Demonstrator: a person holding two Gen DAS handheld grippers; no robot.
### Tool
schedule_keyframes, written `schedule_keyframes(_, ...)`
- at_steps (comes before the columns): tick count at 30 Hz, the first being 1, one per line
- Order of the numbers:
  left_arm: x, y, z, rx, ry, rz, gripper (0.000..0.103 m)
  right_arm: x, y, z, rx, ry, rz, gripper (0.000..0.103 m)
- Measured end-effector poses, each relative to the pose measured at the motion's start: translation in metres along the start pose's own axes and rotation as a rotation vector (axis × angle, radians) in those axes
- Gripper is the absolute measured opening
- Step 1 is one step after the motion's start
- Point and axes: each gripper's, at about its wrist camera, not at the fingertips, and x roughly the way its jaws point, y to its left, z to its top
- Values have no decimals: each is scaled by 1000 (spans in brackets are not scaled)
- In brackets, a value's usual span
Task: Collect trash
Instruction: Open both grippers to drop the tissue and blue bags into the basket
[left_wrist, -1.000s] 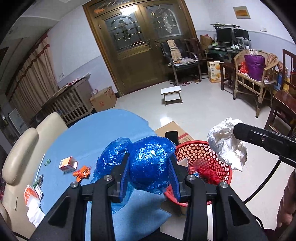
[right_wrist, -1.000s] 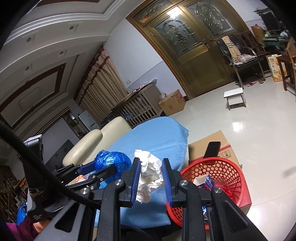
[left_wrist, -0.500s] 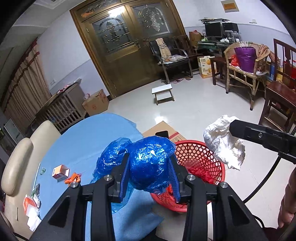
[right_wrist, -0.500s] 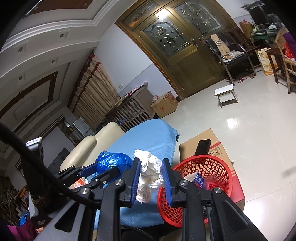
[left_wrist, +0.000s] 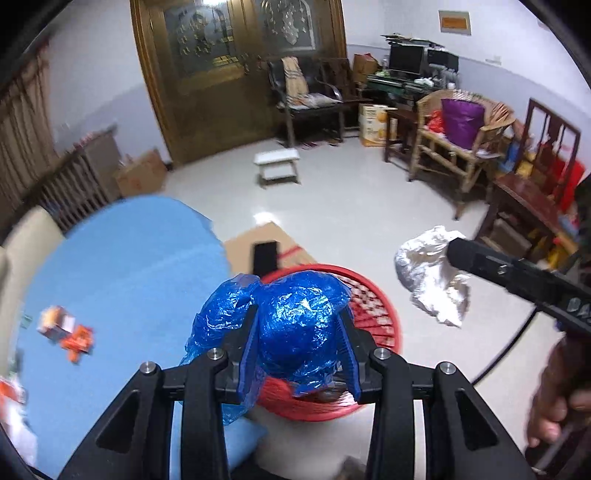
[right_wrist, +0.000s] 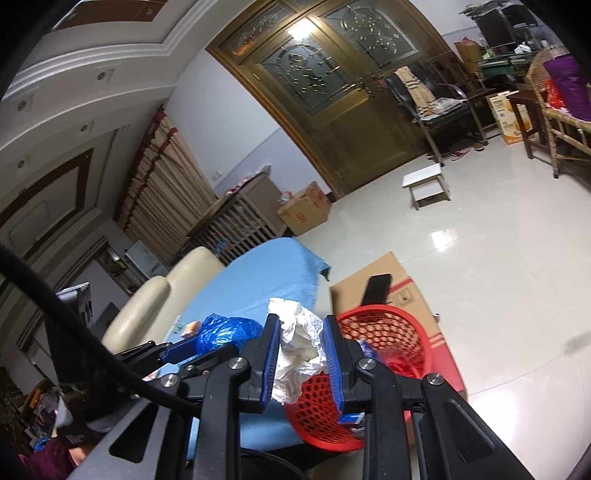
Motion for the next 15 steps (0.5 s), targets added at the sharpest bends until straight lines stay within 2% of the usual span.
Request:
schedule_keyframes(3,16,6,-2,-49,46,-76,43,6,-11,-3,28,20,-35,27)
schedule_keyframes(5,27,12,-4,-86,74,-98,44,12,-19,-5,42,42,-53,27)
schedule_keyframes(10,52,21,-11,-162,138,-111,50,31,-31,-14,67,98,-86,28)
schedule_keyframes(15,49,33,-18,-185,131,-91,60,61,-37,-26,91,186,-115,28)
